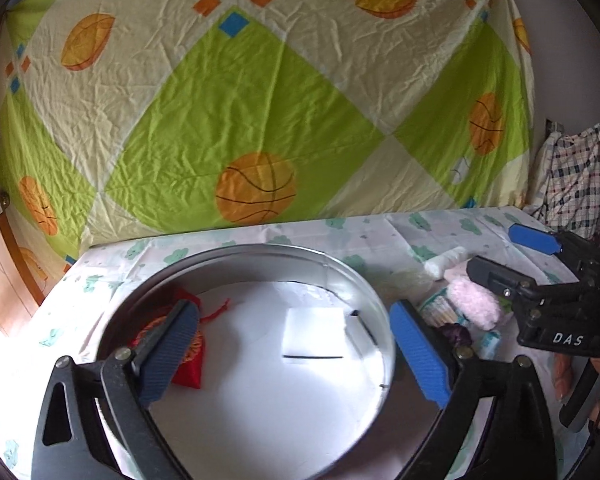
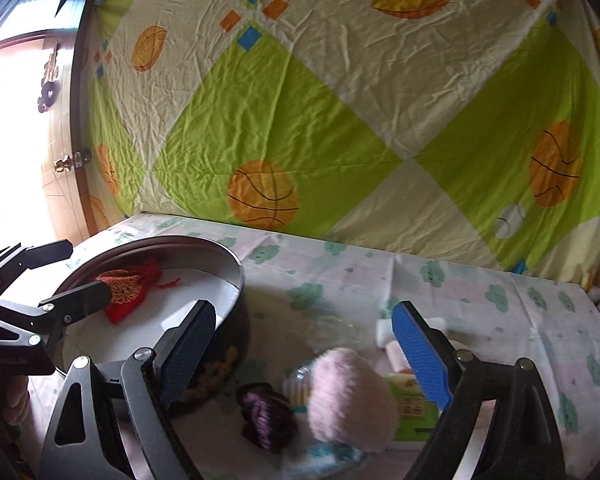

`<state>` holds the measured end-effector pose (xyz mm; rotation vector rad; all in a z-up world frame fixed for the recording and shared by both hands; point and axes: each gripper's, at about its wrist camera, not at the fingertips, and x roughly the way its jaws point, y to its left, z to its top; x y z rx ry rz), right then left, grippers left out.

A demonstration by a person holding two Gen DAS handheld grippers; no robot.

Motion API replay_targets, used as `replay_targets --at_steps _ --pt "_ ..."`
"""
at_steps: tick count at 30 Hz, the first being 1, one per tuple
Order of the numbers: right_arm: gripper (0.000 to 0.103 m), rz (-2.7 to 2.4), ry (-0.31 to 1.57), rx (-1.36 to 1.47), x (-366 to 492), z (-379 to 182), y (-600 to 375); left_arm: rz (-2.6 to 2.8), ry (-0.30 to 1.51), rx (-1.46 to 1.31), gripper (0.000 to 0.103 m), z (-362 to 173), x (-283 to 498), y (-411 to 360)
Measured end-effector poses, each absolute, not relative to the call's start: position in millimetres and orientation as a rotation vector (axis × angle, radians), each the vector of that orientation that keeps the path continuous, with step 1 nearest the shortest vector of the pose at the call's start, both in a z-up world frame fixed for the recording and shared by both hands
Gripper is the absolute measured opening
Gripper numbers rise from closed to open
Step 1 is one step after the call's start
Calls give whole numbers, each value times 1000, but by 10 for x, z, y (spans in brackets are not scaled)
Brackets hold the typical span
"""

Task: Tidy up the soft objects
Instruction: 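Grasp the pink fluffy puff with the left tool while the right tool grasps the gauze towel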

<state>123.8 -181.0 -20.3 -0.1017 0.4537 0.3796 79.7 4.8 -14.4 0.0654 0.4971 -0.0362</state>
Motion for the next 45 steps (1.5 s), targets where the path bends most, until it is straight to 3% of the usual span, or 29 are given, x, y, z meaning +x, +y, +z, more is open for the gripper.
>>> replay_targets --at_steps 16,29,32,34,36,37,38,39,45 --pt "92 126 475 -37 1190 -479 -3022 -214 591 129 98 -429 1139 -1242" --pt "93 59 559 44 1332 -604 -3278 -229 645 128 96 -626 1385 -1494" --pt "94 49 562 42 1331 -608 -3280 -244 653 132 85 -665 1415 -1526" --pt "97 42 566 37 1335 -612 -3274 -258 670 132 70 -703 1440 -1535" --pt "97 35 574 34 1352 -619 -3269 -268 674 138 45 -728 1446 -1539" --pt "98 31 581 31 1363 -625 -3264 -273 666 142 39 -732 1437 -1541" --pt "98 29 590 28 1378 -632 -3256 -280 658 144 24 -729 1428 -1539" --pt "98 28 599 24 1393 -640 -3250 -292 655 141 19 -724 1421 -1535" --pt "98 75 623 31 1425 -664 -3237 -289 541 150 16 -610 1280 -1504"
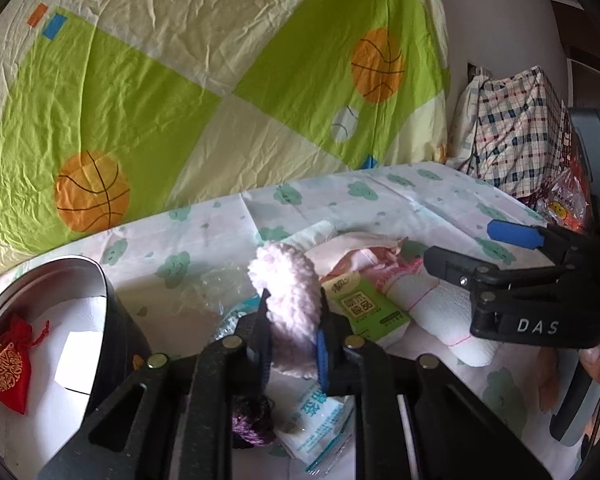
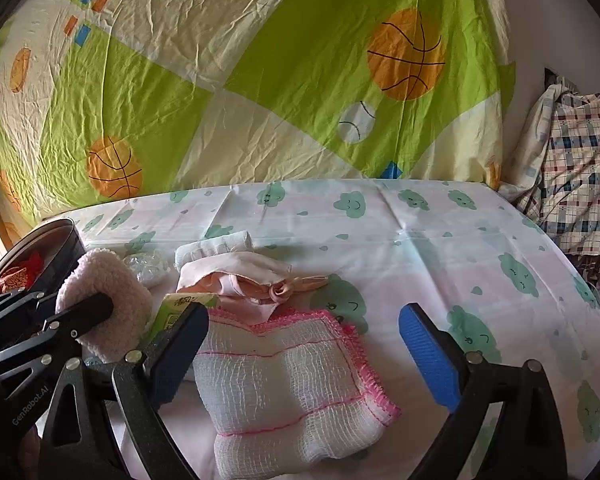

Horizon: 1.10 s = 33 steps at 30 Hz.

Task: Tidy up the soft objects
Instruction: 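Grasp the pink fluffy puff with the left tool while the right tool grasps the gauze towel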

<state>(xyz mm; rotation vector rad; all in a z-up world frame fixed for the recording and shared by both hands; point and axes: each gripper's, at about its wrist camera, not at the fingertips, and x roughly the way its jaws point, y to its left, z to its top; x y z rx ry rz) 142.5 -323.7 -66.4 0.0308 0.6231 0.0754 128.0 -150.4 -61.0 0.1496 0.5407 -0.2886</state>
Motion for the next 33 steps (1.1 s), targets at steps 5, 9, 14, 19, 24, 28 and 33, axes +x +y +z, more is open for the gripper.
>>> replay_targets --at_steps 5,9,14,19,24,28,33 --pt "98 137 633 13 1411 -670 -3170 -256 486 193 16 -588 1211 -1521" --pt "98 173 654 -34 1405 -700 -3060 -244 484 184 16 -595 1217 -1485" --pt "98 196 659 -85 1313 -716 -2970 -244 492 152 16 -595 1224 -1429" --pt "98 191 721 -100 1364 -794 -2956 -247 495 150 16 -604 1238 -1420" --pt "76 200 807 -58 1492 -906 -3021 -253 521 116 16 -627 1277 -1382" --pt "53 241 827 -21 1508 -937 -3053 -254 522 115 16 -632 1264 -1387" --pt "22 220 796 -58 1457 -895 -3001 -253 515 120 16 -620 1248 -1382"
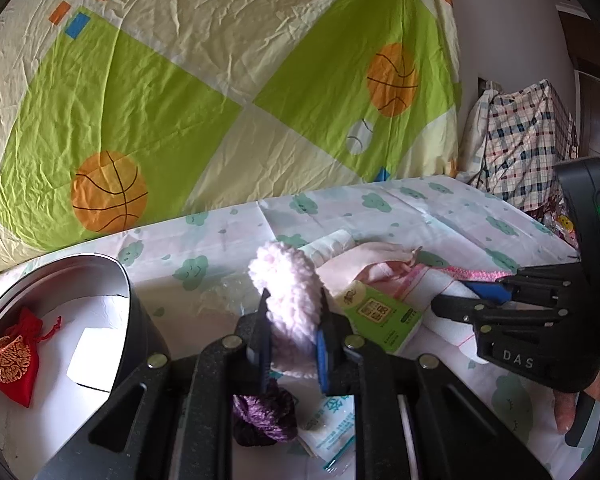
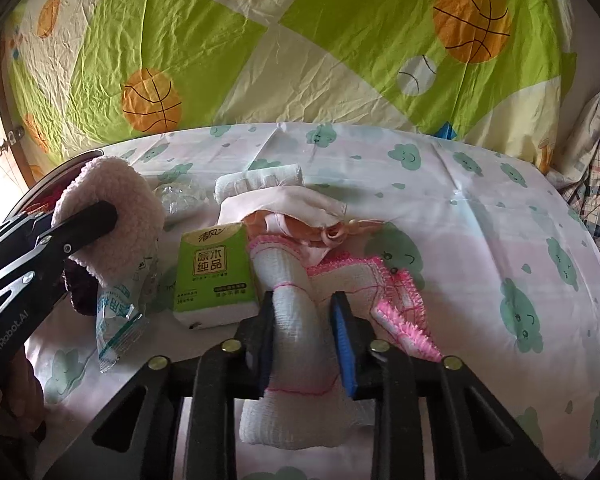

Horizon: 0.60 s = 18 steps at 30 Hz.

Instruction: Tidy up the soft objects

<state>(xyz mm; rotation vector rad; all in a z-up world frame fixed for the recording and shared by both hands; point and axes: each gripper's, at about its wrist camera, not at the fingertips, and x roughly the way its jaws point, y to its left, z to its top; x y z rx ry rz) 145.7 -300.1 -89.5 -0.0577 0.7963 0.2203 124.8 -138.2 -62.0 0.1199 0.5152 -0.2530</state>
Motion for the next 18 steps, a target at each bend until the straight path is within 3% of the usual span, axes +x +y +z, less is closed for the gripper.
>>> replay_targets --at_steps 3,18 --pt "17 219 743 -35 1392 -826 -3056 -252 514 122 16 -621 1242 -1385" --pt "16 169 538 6 1095 -584 -3178 -213 446 169 16 -560 1060 -1430"
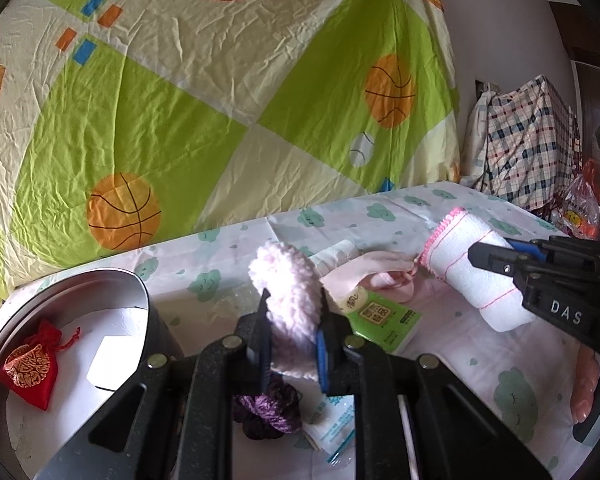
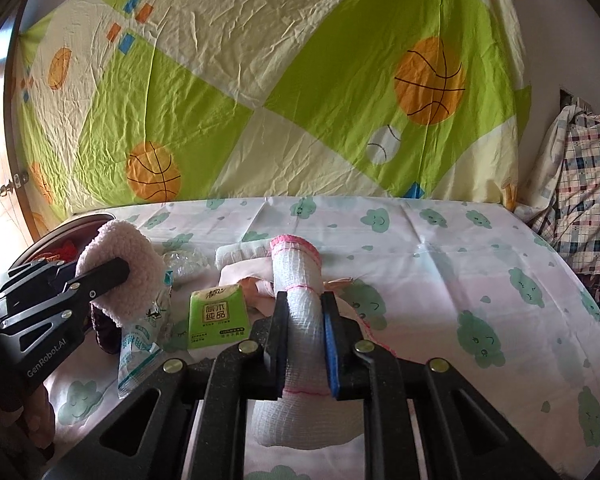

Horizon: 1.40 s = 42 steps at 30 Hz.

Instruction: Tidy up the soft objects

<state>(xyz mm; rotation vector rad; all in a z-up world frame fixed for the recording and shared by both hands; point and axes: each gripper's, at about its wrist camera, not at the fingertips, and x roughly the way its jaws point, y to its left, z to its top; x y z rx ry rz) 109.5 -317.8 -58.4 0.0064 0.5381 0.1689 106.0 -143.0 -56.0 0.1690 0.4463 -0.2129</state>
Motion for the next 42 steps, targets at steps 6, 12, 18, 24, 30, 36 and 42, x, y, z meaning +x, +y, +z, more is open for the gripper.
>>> replay_targets --at_steps 6,12,18,24,30,36,42 --pt "16 156 454 6 955 -505 -3194 -202 442 165 16 -546 1010 -1400" --pt "17 133 403 -4 868 -460 -3198 -199 448 140 16 -549 965 -1348" --pt "16 106 370 -7 808 -434 -3200 -187 439 104 16 -534 909 -1265" --pt "16 108 354 -1 763 -423 -3187 -175 441 78 16 -529 895 -1204" --pt "17 111 337 0 711 -419 -3163 -156 431 68 16 -523 845 -1154" --pt "17 120 322 -7 677 -413 -3128 -140 419 62 16 -515 782 -1119" --pt "17 147 309 -17 626 -404 -3055 -106 418 26 16 -508 740 -999"
